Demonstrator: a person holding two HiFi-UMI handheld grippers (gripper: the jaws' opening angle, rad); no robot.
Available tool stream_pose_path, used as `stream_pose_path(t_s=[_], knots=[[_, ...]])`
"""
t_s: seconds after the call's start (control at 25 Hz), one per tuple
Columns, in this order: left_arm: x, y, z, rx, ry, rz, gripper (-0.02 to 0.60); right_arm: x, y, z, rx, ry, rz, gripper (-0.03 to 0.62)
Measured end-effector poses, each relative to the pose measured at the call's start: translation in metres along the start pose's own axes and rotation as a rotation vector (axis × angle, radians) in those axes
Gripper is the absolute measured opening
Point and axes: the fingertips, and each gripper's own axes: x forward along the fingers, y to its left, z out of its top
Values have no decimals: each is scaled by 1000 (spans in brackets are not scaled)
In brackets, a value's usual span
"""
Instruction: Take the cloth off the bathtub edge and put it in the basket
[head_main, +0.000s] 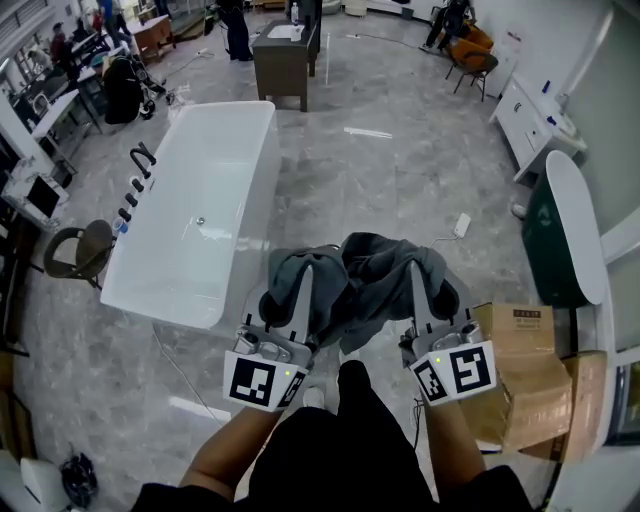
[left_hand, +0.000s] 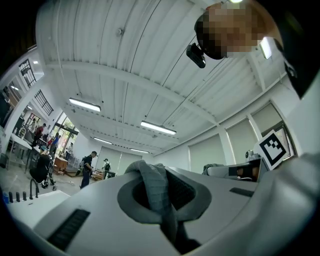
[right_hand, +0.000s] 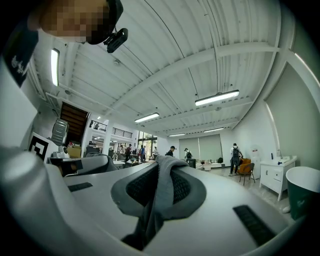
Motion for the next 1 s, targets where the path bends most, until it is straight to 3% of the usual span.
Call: stream_pose_path(t_s=[0.44, 0.72, 1.0], knots=[[79, 23, -18, 62, -11, 56, 23, 69, -16, -2, 86, 14, 191, 38], [125, 39, -55, 58, 57, 91, 23, 108, -40, -24, 76, 47, 219, 38], [161, 63, -91, -45, 106, 101, 23, 146, -70, -46, 78, 87, 242, 38]])
